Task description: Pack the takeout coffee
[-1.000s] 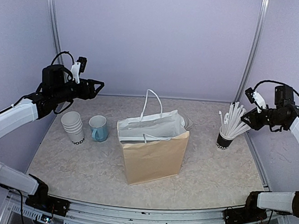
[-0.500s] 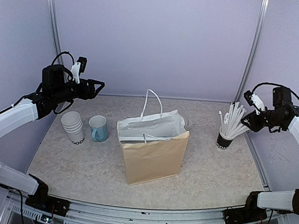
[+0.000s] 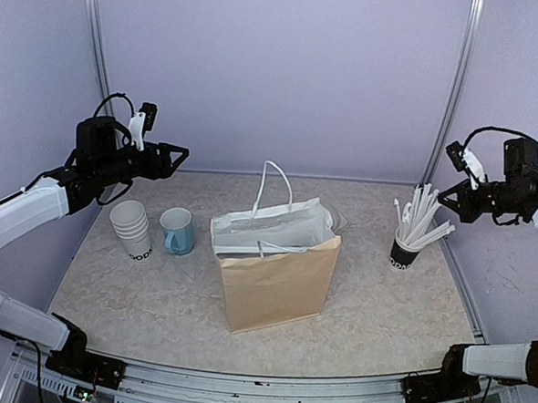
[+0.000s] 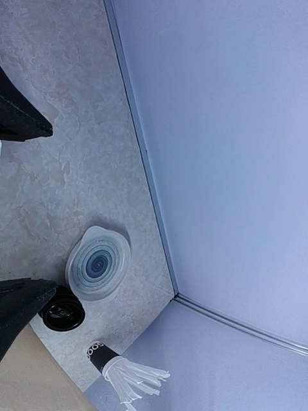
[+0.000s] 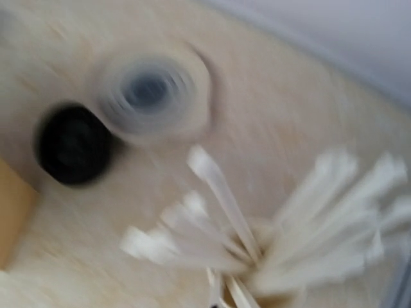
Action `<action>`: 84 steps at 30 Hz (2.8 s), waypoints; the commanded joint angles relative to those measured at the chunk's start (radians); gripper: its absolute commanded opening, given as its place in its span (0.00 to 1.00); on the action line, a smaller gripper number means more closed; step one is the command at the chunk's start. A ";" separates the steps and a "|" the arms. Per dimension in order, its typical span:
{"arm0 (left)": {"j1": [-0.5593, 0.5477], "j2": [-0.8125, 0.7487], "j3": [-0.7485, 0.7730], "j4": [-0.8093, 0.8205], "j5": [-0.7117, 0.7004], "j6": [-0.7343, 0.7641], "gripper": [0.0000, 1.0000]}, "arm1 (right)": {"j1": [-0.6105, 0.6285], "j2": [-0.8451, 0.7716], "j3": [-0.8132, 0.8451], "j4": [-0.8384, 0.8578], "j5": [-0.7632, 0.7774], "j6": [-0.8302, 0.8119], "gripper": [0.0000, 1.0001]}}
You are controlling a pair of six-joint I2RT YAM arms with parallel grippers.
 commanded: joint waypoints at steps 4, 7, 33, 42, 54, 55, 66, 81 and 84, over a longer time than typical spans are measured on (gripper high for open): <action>0.021 0.024 -0.006 0.016 0.023 -0.017 0.71 | -0.017 -0.045 0.037 -0.161 -0.271 -0.066 0.00; 0.030 0.028 -0.005 0.017 0.024 -0.019 0.71 | -0.017 -0.030 0.103 -0.216 -0.312 -0.122 0.00; 0.083 0.064 -0.001 0.018 0.047 -0.031 0.71 | 0.120 0.275 0.761 -0.372 -0.704 -0.245 0.00; 0.101 0.084 0.004 0.012 0.050 -0.030 0.71 | 0.332 0.352 0.747 -0.332 -0.557 -0.228 0.00; 0.123 0.113 0.005 0.022 0.108 -0.050 0.71 | 0.619 0.466 0.776 -0.249 -0.189 -0.209 0.00; 0.126 0.115 0.005 0.022 0.108 -0.051 0.71 | 0.646 0.474 0.779 -0.246 -0.150 -0.218 0.00; 0.134 0.134 0.009 0.023 0.122 -0.056 0.71 | 0.759 0.491 0.785 -0.231 0.124 -0.298 0.00; 0.142 0.132 0.010 0.024 0.131 -0.062 0.71 | 1.106 0.630 0.752 -0.197 0.295 -0.289 0.20; 0.142 0.132 0.011 0.024 0.131 -0.064 0.71 | 1.151 0.675 0.832 -0.185 0.245 -0.257 0.50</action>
